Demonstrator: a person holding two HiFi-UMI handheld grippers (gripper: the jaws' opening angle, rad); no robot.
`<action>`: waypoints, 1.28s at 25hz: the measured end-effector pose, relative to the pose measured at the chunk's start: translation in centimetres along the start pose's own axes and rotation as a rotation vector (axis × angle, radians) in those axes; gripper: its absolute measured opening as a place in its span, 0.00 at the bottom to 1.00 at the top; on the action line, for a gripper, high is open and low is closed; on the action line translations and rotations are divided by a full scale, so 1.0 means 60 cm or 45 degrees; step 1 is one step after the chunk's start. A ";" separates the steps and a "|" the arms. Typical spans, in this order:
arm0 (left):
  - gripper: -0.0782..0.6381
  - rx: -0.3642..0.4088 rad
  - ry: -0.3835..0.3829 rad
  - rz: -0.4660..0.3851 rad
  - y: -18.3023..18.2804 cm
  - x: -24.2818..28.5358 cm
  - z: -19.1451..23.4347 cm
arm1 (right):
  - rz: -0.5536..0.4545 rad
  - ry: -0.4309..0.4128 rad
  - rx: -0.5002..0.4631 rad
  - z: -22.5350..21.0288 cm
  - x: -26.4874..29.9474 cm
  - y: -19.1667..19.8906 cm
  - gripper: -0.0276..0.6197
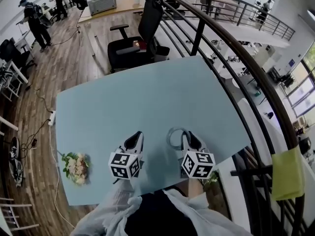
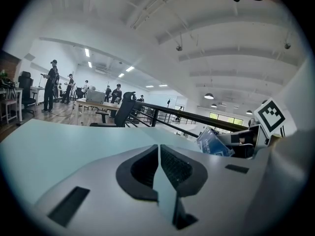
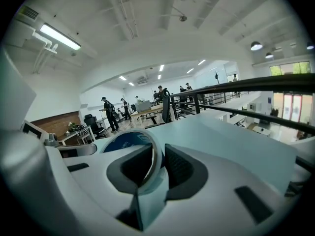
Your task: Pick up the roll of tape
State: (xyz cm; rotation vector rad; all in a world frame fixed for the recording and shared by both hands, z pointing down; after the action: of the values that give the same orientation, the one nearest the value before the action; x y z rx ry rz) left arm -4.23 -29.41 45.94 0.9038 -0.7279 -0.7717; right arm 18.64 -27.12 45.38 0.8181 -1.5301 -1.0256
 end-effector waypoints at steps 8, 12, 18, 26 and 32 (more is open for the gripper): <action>0.15 0.018 0.044 0.011 0.024 -0.053 -0.027 | 0.000 0.016 -0.015 0.016 -0.081 0.047 0.18; 0.15 0.036 0.067 0.009 0.038 -0.081 -0.043 | -0.024 0.021 0.025 0.022 -0.123 0.074 0.18; 0.15 0.054 0.098 0.030 0.066 -0.112 -0.057 | -0.058 0.062 0.034 0.026 -0.171 0.095 0.18; 0.15 0.055 0.130 0.067 0.090 -0.141 -0.068 | -0.060 0.096 0.041 0.038 -0.203 0.120 0.18; 0.15 0.068 0.135 0.076 0.095 -0.148 -0.073 | -0.062 0.099 0.043 0.042 -0.213 0.123 0.17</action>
State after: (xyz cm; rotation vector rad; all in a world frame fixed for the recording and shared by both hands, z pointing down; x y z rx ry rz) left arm -3.82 -18.06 47.15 0.9595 -0.6815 -0.6494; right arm 18.79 -12.27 47.04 0.9123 -1.4710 -0.9944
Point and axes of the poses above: the fingertips, and each gripper's own axes: x forward along the fingers, z to its left, y out of its underside, the point moved 5 cm from there along -x, backward along the fingers, and after that the axes turned 10 degrees about -x, right-handed, at the moved point
